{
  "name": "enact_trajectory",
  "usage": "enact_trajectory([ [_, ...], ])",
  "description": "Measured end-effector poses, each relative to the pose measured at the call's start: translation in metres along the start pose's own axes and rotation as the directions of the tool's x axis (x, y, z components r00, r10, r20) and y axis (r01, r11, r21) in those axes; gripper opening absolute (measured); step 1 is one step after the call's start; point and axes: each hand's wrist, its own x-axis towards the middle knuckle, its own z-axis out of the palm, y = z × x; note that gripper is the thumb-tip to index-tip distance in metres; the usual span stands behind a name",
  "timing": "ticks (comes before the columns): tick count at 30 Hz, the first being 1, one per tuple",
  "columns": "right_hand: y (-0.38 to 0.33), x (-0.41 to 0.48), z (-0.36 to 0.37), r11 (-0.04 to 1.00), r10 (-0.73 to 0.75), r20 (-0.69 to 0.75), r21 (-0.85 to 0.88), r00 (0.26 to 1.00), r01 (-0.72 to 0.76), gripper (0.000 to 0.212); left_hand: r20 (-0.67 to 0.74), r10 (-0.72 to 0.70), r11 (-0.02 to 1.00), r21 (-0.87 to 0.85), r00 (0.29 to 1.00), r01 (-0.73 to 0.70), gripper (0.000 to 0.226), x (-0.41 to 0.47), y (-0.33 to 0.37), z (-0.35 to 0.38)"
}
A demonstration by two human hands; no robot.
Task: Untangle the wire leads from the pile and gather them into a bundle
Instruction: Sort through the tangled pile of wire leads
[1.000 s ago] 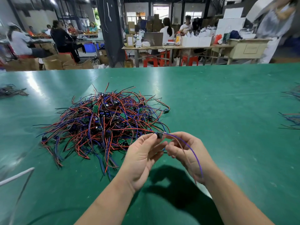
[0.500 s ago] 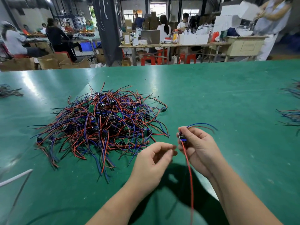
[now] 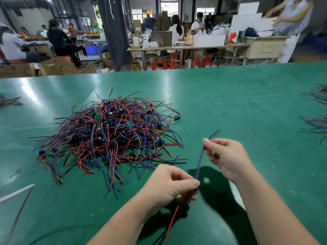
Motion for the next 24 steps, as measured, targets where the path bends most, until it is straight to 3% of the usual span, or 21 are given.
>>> enact_trajectory([
  [6, 0.0, 0.01, -0.015, 0.973, 0.046, -0.175, 0.233, 0.983, -0.004, 0.011, 0.164, -0.084, 0.985, 0.164, 0.983, 0.057, 0.014, -0.004, -0.001, -0.003],
  [8, -0.001, 0.012, -0.015, 0.964, -0.006, -0.261, 0.256, 0.965, 0.075, 0.012, 0.102, -0.068, 0.988, 0.148, 0.992, 0.052, 0.013, -0.003, -0.003, -0.002],
  [10, -0.002, 0.008, -0.013, 0.975, -0.096, -0.302, 0.161, 0.948, 0.15, 0.009, -0.054, -0.057, 0.998, -0.042, 0.997, 0.055, 0.015, 0.002, -0.003, -0.002],
  [11, -0.002, 0.005, -0.01, 0.98, -0.16, -0.255, 0.073, 0.954, 0.184, 0.009, -0.145, -0.059, 0.99, -0.139, 0.988, 0.039, 0.019, 0.005, -0.003, -0.004],
  [13, 0.002, -0.006, -0.001, 0.951, -0.27, 0.036, -0.147, 0.962, 0.273, 0.011, -0.273, -0.061, 0.968, -0.249, 0.96, -0.01, 0.015, 0.011, -0.003, -0.008],
  [15, 0.008, -0.019, 0.013, 0.854, -0.243, 0.368, -0.358, 0.898, 0.378, 0.015, -0.313, -0.037, 0.963, -0.264, 0.949, -0.05, 0.01, 0.013, -0.003, -0.011],
  [16, 0.011, -0.023, 0.018, 0.774, -0.233, 0.456, -0.447, 0.859, 0.448, 0.018, -0.312, -0.018, 0.966, -0.25, 0.95, -0.064, 0.009, 0.012, -0.004, -0.013],
  [18, 0.016, -0.025, 0.023, 0.626, -0.282, 0.49, -0.557, 0.825, 0.546, 0.021, -0.286, 0.023, 0.977, -0.195, 0.958, -0.082, 0.011, 0.011, -0.007, -0.015],
  [21, 0.013, -0.02, 0.019, 0.68, -0.334, 0.409, -0.519, 0.849, 0.518, 0.022, -0.272, 0.103, 0.987, -0.094, 0.957, -0.133, 0.011, 0.012, -0.005, -0.016],
  [23, 0.007, -0.013, 0.009, 0.706, -0.387, 0.269, -0.53, 0.882, 0.471, 0.026, -0.388, 0.262, 0.964, 0.148, 0.884, -0.22, 0.014, 0.012, -0.003, -0.019],
  [24, 0.004, -0.007, 0.002, 0.676, -0.436, 0.177, -0.583, 0.882, 0.451, 0.024, -0.45, 0.4, 0.9, 0.359, 0.798, -0.249, 0.015, 0.011, -0.002, -0.023],
])
